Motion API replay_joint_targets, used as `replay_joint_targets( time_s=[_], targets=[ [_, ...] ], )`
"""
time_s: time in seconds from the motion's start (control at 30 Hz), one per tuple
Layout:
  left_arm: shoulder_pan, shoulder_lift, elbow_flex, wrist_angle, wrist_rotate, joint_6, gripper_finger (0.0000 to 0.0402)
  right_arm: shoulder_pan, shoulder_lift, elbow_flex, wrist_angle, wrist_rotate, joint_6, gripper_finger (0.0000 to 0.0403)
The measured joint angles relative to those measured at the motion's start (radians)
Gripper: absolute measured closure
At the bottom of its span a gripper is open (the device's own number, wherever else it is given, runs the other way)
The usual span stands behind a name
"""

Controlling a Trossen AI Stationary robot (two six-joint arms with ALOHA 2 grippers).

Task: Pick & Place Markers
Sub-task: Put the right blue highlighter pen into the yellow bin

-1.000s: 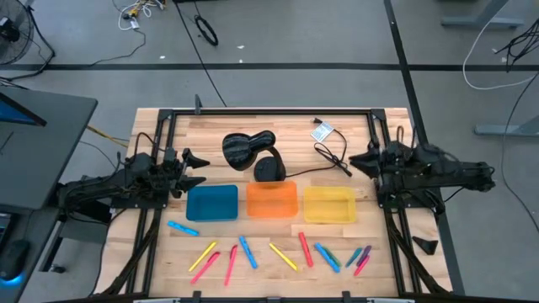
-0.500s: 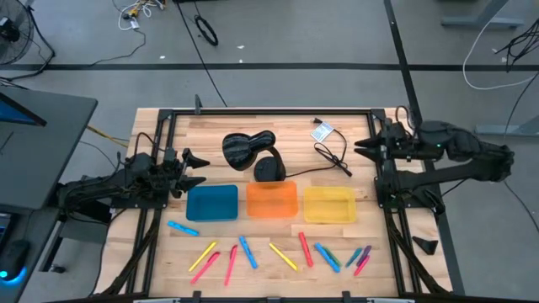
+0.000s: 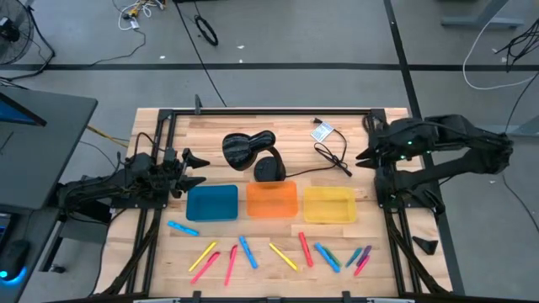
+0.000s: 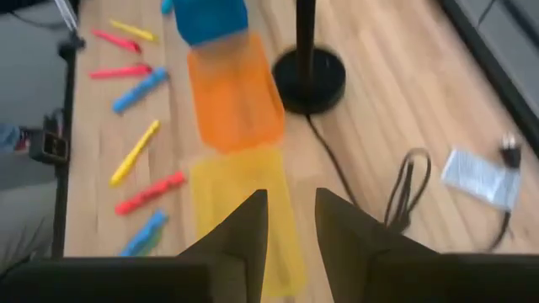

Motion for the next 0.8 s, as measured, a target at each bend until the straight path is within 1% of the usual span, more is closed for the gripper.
replay_joint_targets(
  time_s=[0.13,0.23,0.3,0.43,0.53,0.8],
  targets=[
    [0.000,0.000,0.000,0.000,0.000,0.000,0.0060,0.000,0.078,0.054,-0.087,-0.001,0.100,0.0298],
    [0.000,0.000,0.000,0.000,0.000,0.000,0.0060,0.000,0.123,0.091,-0.147,-0.004,0.227,0.0298],
    [0.000,0.000,0.000,0.000,0.000,0.000,0.0060,0.000,0.142,0.111,-0.162,-0.034,0.313,0.0298],
    [0.000,0.000,0.000,0.000,0.000,0.000,0.0060,0.000,0.171,0.138,-0.164,-0.152,0.427,0.0298],
    [0.000,0.000,0.000,0.000,0.000,0.000,0.0060,0.003,0.188,0.147,-0.162,-0.221,0.520,0.0298],
    [0.000,0.000,0.000,0.000,0.000,0.000,0.0060,0.061,0.222,0.148,-0.084,-0.277,0.772,0.0298]
  ],
)
